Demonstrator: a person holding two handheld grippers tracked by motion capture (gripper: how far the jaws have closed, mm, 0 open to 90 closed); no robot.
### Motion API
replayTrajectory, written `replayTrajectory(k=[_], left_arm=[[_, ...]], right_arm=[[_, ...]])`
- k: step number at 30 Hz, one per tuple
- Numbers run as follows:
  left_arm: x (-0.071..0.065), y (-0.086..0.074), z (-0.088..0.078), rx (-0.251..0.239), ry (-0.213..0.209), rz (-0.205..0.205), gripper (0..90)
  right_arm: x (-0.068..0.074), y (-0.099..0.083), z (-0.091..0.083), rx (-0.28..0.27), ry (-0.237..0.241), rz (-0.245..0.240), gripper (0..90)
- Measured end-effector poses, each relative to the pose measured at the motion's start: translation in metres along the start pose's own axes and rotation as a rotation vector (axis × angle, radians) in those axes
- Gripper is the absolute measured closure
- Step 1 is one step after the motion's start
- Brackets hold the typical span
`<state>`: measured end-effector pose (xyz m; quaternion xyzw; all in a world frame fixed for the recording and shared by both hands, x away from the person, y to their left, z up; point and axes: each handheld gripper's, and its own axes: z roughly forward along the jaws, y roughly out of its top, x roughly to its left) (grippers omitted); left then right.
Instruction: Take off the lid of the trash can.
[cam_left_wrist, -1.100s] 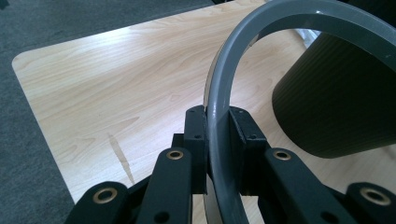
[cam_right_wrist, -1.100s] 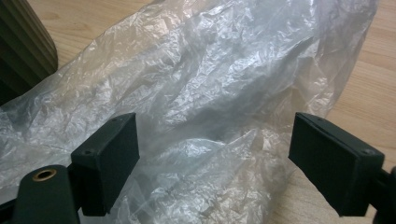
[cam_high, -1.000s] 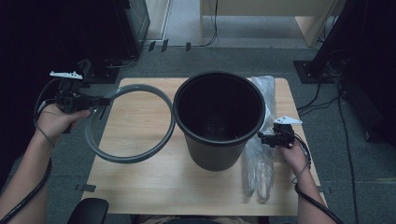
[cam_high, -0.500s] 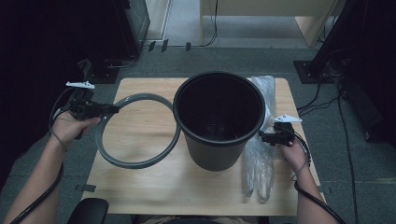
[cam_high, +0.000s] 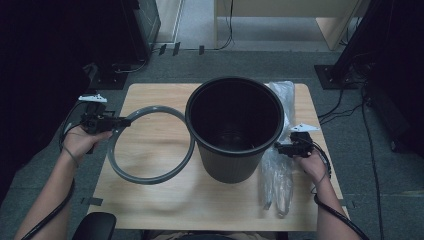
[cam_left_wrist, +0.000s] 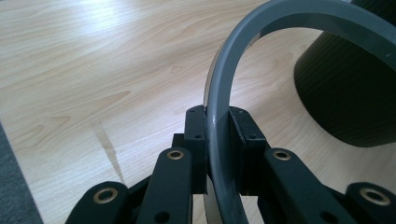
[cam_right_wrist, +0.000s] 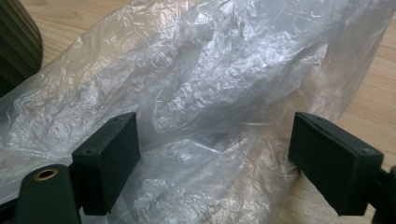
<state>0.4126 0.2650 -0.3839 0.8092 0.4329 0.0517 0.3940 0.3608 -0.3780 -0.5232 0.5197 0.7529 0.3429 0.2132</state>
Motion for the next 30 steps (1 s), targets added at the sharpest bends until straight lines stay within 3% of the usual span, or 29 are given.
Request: replayTrajectory(k=[5,11,21,30], left_arm=[[0.009,-0.010,0.007,-0.007,0.000,-0.036,78.7],[0.013,-0.018,0.016,-0.005,0.015,-0.049,78.8],[0.015,-0.032,0.039,0.020,0.035,-0.051,78.8],[0.015,-0.037,0.051,0.007,0.031,-0.054,78.8]], right_arm=[[0.000,0.000,0.000,-0.001,0.001,0.001,16.1],[0.000,-0.001,-0.001,-0.001,0.001,0.006,16.1],[0.001,-0.002,-0.002,-0.003,0.005,0.008,16.2],[0.000,-0.002,-0.002,-0.007,0.012,0.019,16.2]])
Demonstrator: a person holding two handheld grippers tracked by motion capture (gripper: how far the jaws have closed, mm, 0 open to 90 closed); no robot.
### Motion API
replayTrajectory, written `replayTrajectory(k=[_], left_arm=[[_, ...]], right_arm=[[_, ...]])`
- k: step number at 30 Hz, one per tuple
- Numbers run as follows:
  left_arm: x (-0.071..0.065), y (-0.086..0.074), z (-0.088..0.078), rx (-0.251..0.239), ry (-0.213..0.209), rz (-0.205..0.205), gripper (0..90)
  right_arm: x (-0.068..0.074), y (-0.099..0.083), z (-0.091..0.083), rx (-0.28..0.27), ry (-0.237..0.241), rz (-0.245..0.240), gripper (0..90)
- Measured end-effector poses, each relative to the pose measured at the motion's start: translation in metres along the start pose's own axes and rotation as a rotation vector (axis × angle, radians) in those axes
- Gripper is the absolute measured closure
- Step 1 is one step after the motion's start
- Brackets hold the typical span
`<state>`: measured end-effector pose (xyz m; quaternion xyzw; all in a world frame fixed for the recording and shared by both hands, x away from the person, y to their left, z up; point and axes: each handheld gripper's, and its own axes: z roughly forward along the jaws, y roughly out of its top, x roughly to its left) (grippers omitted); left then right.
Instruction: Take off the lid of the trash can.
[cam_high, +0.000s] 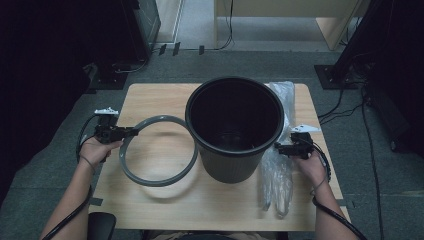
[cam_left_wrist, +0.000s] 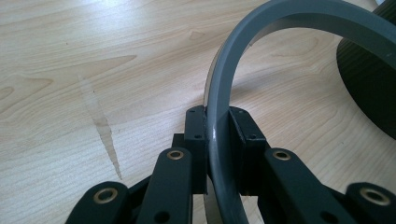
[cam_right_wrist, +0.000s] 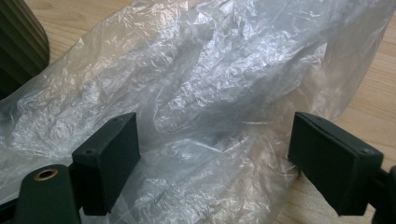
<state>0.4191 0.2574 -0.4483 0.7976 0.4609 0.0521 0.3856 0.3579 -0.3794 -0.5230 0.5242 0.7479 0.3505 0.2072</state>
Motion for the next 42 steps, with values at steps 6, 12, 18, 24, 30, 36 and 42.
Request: replayTrajectory(k=[6,12,18,24,30,36,42], left_arm=[[0.003,-0.006,0.008,0.000,0.013,0.000,78.8],[0.007,-0.011,0.012,-0.004,0.027,-0.006,78.7],[0.008,-0.012,0.017,-0.004,0.031,-0.007,78.7],[0.008,-0.014,0.025,-0.005,0.017,-0.028,78.6],[0.011,-0.020,0.033,0.012,0.020,-0.035,78.6],[0.015,-0.024,0.039,0.006,0.007,-0.052,78.5],[0.018,-0.027,0.043,0.006,0.026,-0.049,78.3]], right_arm=[[0.001,0.000,0.000,0.004,-0.005,-0.005,16.0],[0.002,0.000,0.000,0.007,-0.011,-0.012,15.7],[0.003,0.000,0.001,0.009,-0.012,-0.020,15.5],[0.004,0.000,0.001,0.009,-0.012,-0.023,15.5],[0.004,0.000,0.001,0.009,-0.011,-0.024,15.5],[0.004,0.000,0.001,0.009,-0.009,-0.025,15.5],[0.004,-0.001,0.000,0.009,-0.008,-0.025,15.6]])
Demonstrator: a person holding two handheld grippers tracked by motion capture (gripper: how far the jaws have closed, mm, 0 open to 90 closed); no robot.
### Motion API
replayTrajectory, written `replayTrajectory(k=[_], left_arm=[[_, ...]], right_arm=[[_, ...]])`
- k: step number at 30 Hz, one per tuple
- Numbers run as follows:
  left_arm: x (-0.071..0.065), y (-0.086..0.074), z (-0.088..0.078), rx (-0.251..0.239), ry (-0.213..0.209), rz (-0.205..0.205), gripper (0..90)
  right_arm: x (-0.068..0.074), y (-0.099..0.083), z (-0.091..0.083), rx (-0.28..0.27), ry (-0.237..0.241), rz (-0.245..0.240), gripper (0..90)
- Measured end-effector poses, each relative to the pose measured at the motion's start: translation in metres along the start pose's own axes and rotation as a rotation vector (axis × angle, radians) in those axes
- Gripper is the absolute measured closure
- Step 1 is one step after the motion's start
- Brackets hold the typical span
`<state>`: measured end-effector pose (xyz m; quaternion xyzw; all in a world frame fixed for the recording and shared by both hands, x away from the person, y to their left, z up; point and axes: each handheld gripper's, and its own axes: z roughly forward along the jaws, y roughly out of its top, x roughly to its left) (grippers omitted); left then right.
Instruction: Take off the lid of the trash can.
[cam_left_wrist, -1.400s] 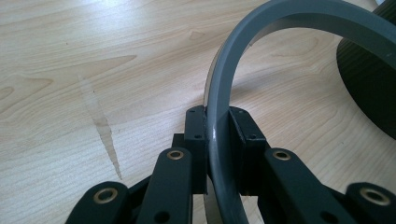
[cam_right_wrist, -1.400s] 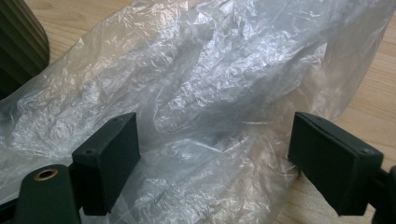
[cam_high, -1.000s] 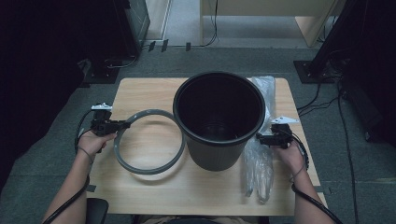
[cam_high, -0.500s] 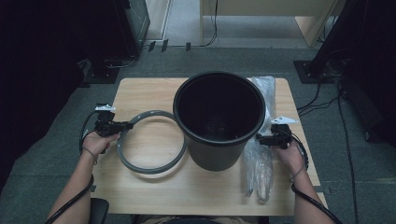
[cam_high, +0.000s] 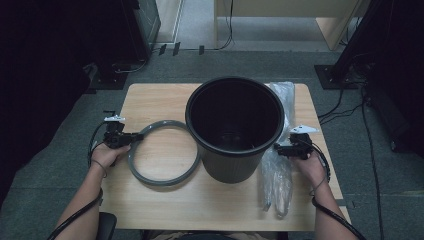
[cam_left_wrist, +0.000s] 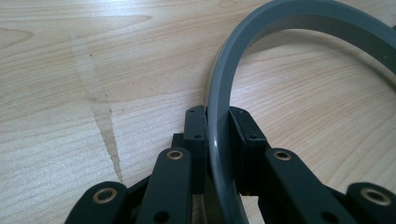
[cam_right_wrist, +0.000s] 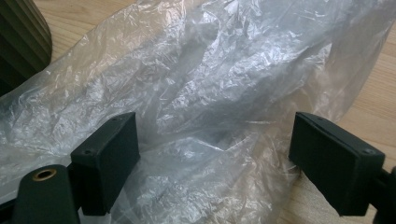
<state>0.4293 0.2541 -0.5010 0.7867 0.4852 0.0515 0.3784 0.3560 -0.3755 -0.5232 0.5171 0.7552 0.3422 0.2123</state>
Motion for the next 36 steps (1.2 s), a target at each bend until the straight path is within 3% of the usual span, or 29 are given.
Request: replayTrajectory(k=[11,17,30,36], left_arm=[[0.0005,-0.0024,0.0054,-0.031,0.005,0.044,75.6],[0.0016,-0.0043,0.0045,-0.050,-0.015,0.012,66.6],[-0.0019,-0.0038,0.0052,-0.053,-0.004,0.039,47.5],[-0.0016,-0.0043,0.0052,-0.057,-0.012,0.037,45.1]], right_arm=[[0.0005,-0.0001,-0.0003,-0.001,0.009,-0.007,17.7],[0.0006,-0.0008,-0.0014,-0.016,0.016,-0.016,25.9],[0.0047,-0.0014,-0.0030,-0.039,0.042,-0.037,47.7],[0.0078,-0.0011,-0.0029,-0.043,0.048,-0.041,55.6]])
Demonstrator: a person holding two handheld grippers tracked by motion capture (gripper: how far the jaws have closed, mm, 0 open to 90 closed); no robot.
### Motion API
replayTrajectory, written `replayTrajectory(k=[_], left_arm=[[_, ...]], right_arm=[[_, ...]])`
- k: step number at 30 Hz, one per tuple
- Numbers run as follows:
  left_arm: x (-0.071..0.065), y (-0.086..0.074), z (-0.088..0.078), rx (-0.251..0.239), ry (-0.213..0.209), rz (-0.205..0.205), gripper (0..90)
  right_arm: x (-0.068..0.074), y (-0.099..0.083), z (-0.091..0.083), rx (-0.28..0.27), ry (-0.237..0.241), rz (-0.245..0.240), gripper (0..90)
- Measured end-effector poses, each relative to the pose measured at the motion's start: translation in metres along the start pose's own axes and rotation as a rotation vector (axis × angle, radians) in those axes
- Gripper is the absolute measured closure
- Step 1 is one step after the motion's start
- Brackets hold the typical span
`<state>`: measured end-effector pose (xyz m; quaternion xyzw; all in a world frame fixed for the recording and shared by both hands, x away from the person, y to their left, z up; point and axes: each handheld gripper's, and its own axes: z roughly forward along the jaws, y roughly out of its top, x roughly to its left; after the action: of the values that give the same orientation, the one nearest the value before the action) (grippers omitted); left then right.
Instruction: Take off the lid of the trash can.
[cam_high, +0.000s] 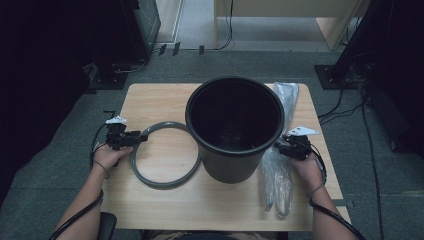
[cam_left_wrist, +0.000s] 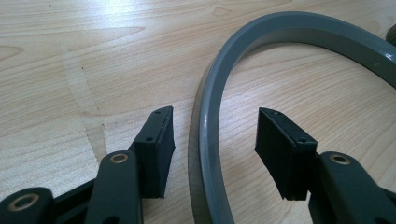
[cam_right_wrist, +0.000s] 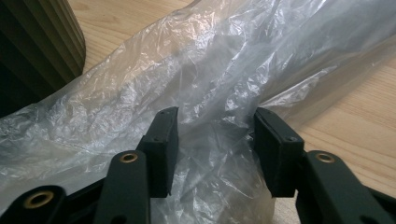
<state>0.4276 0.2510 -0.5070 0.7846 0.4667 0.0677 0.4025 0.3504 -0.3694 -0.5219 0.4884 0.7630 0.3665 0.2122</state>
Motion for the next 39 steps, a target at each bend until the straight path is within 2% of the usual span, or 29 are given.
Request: replayTrajectory(k=[4,7,14,18,23,29,31,33,39], left_arm=[[-0.002,0.002,0.001,0.010,0.005,-0.005,43.1],[-0.004,0.004,0.001,0.022,0.005,-0.027,42.3],[-0.006,0.006,-0.003,0.010,0.005,-0.009,40.3],[-0.009,0.010,-0.007,-0.011,0.015,-0.004,39.9],[-0.012,0.013,-0.008,-0.008,0.011,-0.003,38.7],[-0.018,0.018,-0.009,0.000,0.001,0.024,38.7],[-0.023,0.021,-0.013,-0.028,-0.006,0.053,38.7],[-0.027,0.024,-0.015,-0.036,-0.023,0.055,38.6],[-0.034,0.028,-0.013,-0.005,-0.046,0.065,37.8]], right_arm=[[0.002,0.000,0.000,-0.003,0.008,0.000,64.3],[0.003,0.000,0.000,-0.005,0.039,0.005,71.1],[0.007,0.002,0.001,-0.001,0.071,0.023,84.5],[0.010,0.007,0.001,0.017,0.082,0.031,86.2],[0.008,0.014,-0.005,0.002,0.120,0.119,86.8],[0.005,0.023,-0.013,-0.009,0.140,0.154,89.5],[0.005,0.027,-0.016,-0.010,0.153,0.159,89.6],[0.005,0.029,-0.018,-0.015,0.168,0.162,89.7],[0.005,0.034,-0.024,-0.014,0.186,0.160,89.9]])
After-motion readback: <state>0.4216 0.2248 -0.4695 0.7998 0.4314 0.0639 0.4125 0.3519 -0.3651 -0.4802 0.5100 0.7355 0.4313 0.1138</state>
